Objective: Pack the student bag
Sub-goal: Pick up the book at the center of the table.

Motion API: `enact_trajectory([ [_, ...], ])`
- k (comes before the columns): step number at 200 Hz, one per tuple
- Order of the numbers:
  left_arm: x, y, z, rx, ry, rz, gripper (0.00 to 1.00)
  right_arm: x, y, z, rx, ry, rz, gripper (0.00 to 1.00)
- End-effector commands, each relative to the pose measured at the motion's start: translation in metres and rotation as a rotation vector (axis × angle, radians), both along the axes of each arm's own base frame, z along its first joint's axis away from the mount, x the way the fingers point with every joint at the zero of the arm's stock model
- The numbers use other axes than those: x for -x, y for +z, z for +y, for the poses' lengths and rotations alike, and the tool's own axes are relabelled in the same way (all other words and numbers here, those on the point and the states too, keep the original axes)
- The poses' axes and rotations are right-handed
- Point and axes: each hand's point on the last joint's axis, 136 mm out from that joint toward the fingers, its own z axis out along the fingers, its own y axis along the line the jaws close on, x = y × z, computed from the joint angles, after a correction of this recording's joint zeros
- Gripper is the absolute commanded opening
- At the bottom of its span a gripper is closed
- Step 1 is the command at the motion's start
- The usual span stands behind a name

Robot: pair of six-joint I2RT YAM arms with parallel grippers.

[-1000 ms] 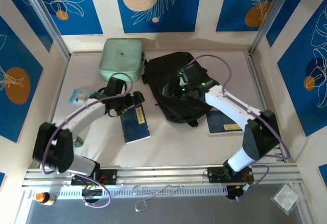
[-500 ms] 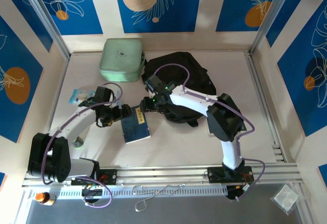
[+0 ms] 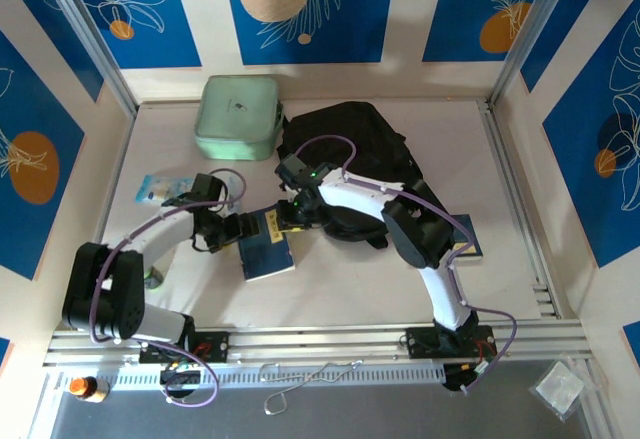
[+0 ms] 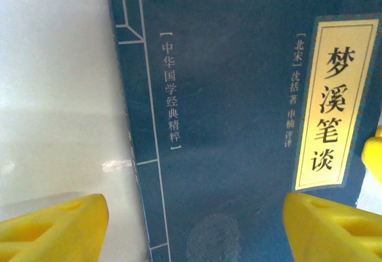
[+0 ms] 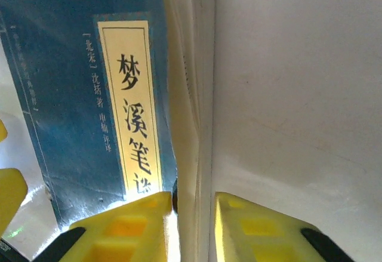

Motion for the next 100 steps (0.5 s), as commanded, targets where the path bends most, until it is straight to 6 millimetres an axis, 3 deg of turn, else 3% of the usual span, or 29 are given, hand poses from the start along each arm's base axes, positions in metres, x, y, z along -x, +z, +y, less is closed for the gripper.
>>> enact_trajectory([
  [1, 0.003, -0.009, -0.002, 0.026, 0.012, 0.031, 0.70, 0.007, -0.004, 0.003, 0.004, 0.020, 0.044, 0.21],
  [100, -0.002, -0.017, -0.009, 0.067, 0.037, 0.046, 0.52, 0.011, -0.023, -0.003, 0.022, 0.002, 0.095, 0.19],
])
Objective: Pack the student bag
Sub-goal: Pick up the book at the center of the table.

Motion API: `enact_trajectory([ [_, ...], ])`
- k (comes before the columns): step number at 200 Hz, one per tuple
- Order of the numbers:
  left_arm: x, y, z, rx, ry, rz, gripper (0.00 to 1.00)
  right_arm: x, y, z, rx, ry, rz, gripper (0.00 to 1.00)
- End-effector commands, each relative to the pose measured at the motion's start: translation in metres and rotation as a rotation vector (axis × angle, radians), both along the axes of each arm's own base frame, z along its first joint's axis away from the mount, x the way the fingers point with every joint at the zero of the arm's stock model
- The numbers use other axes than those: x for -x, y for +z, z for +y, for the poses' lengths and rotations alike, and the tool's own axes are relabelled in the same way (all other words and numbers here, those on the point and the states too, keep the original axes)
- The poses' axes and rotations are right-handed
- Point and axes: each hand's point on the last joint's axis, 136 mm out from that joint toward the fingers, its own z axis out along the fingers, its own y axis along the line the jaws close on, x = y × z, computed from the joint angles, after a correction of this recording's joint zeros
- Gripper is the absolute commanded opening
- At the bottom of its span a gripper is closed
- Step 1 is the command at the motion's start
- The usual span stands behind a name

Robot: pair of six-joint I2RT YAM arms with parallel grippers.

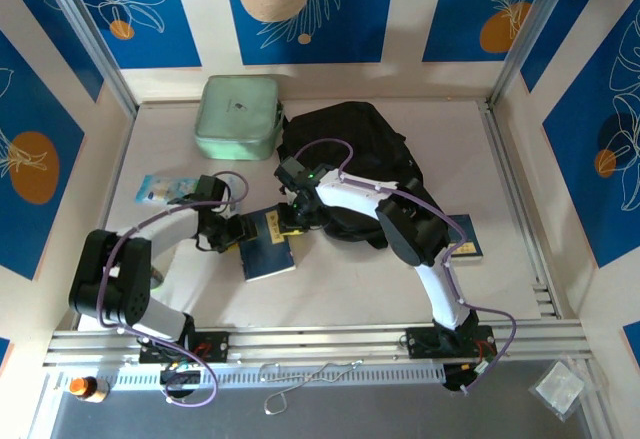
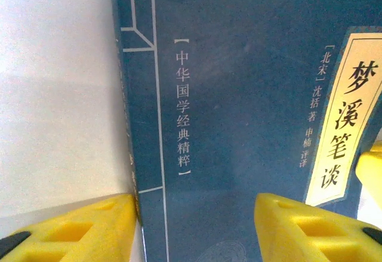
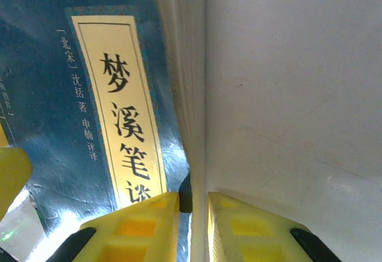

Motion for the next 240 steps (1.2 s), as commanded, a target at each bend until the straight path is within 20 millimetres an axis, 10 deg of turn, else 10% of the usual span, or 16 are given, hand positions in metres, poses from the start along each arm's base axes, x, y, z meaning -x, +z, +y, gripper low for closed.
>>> enact_trajectory([
  [1, 0.001, -0.002, -0.004, 0.043, 0.009, 0.011, 0.52, 0.009, -0.010, -0.003, 0.012, -0.002, 0.063, 0.19],
  [95, 0.001, -0.002, -0.013, 0.088, -0.011, 0.031, 0.59, 0.009, -0.020, -0.007, 0.027, -0.008, 0.082, 0.15],
  [186, 0.003, 0.077, -0.040, 0.295, -0.129, -0.212, 0.49, 0.004, -0.027, -0.015, 0.052, -0.032, 0.086, 0.13],
  [240, -0.001, 0.061, -0.049, 0.363, -0.111, -0.185, 0.42, 0.004, -0.029, -0.014, 0.046, -0.033, 0.093, 0.13],
])
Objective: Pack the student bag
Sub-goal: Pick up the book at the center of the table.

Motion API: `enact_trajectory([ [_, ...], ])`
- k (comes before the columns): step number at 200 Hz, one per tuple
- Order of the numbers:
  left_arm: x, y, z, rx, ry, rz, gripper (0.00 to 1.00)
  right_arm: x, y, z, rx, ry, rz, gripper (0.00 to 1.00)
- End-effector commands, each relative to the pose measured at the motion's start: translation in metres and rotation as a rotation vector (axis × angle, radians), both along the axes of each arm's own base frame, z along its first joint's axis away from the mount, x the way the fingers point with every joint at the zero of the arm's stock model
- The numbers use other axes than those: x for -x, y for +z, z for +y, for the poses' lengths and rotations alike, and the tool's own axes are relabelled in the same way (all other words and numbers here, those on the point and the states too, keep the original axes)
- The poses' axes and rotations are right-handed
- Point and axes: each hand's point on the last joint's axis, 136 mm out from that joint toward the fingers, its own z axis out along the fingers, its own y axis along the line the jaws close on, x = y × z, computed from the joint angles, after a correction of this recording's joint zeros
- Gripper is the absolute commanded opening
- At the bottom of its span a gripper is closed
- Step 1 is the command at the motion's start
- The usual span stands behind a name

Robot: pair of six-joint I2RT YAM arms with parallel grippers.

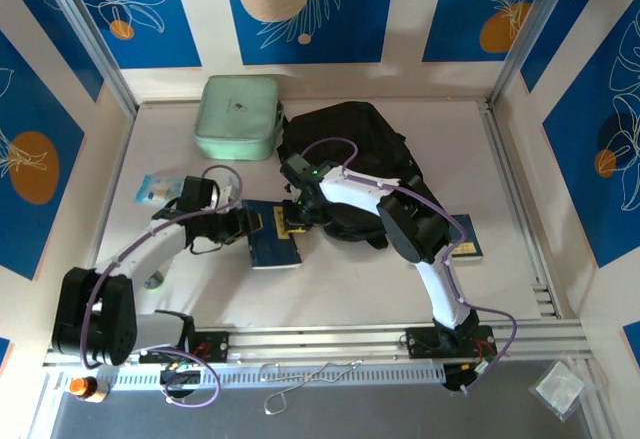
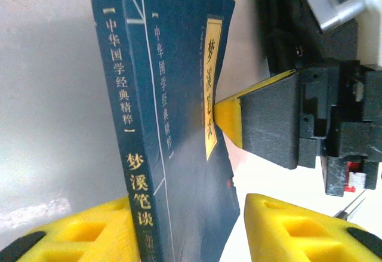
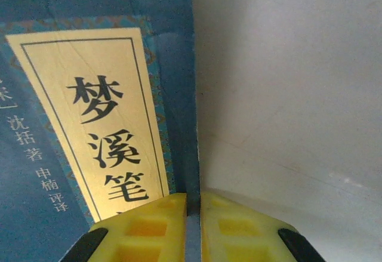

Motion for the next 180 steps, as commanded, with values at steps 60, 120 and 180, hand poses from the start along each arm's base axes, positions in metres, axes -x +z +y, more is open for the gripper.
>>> enact_trajectory([
  [60, -0.008, -0.005, -0.005, 0.044, 0.015, -0.009, 0.25, 0.006, -0.016, -0.002, 0.031, -0.005, 0.033, 0.12],
  [120, -0.017, 0.026, 0.005, -0.005, 0.050, -0.128, 0.00, -0.010, 0.057, 0.004, -0.101, -0.033, -0.125, 0.21],
  [180, -0.051, 0.131, -0.005, 0.215, 0.201, -0.292, 0.00, -0.028, 0.151, -0.046, -0.380, -0.181, -0.330, 0.48],
])
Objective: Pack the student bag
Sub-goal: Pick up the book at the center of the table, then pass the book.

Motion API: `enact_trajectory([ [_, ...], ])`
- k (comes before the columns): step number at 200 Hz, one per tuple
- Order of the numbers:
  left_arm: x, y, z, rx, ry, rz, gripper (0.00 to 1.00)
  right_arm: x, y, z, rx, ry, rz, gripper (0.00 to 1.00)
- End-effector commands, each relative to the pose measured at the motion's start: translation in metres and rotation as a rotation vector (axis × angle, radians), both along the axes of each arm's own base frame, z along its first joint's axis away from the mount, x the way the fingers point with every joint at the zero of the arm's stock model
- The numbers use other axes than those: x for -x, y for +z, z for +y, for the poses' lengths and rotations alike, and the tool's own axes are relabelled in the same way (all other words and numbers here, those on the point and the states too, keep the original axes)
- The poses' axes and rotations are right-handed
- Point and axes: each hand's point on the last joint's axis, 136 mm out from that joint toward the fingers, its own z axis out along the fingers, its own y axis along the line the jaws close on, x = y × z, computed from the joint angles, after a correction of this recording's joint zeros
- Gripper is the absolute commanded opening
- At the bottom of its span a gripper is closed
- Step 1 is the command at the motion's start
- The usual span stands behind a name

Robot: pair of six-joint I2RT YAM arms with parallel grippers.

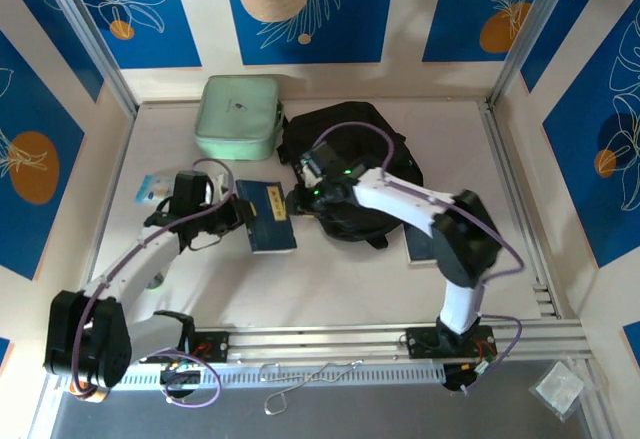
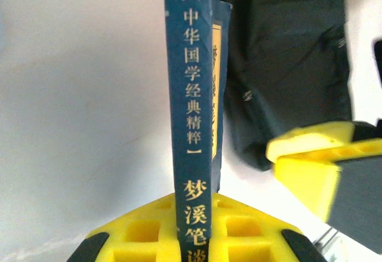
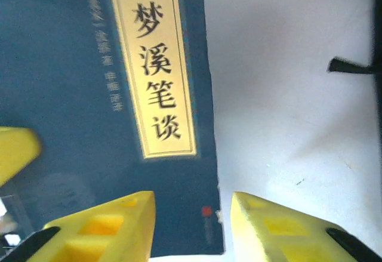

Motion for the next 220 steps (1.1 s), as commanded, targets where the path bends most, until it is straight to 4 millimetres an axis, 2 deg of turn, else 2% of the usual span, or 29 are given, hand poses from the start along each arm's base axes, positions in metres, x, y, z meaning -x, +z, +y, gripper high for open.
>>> enact_trajectory([
  [1, -0.028, 0.076, -0.008, 0.152, 0.074, -0.146, 0.00, -0.019, 0.043, -0.022, -0.158, -0.092, -0.085, 0.48],
  [19, -0.044, 0.107, -0.012, 0.231, 0.122, -0.213, 0.00, -0.024, 0.062, -0.045, -0.263, -0.164, -0.102, 0.60],
  [35, -0.058, 0.125, -0.016, 0.276, 0.155, -0.256, 0.00, -0.027, 0.076, -0.063, -0.350, -0.216, -0.111, 0.68],
  [65, -0.083, 0.141, -0.028, 0.341, 0.232, -0.313, 0.00, -0.028, 0.098, -0.088, -0.501, -0.281, -0.142, 0.78],
  [85, -0.098, 0.144, -0.038, 0.399, 0.269, -0.321, 0.00, -0.031, 0.104, -0.096, -0.593, -0.329, -0.117, 0.83],
  [125, -0.120, 0.145, -0.057, 0.531, 0.309, -0.303, 0.00, -0.042, 0.096, -0.088, -0.753, -0.409, 0.016, 0.87],
  [154, -0.122, 0.141, -0.066, 0.543, 0.335, -0.297, 0.00, -0.051, 0.086, -0.078, -0.839, -0.446, 0.085, 0.87],
  [204, -0.121, 0.138, -0.076, 0.565, 0.346, -0.286, 0.00, -0.066, 0.094, -0.057, -0.898, -0.413, 0.109, 0.86],
  [220, -0.122, 0.136, -0.081, 0.593, 0.347, -0.260, 0.00, -0.069, 0.091, -0.050, -0.891, -0.431, 0.129, 0.85],
])
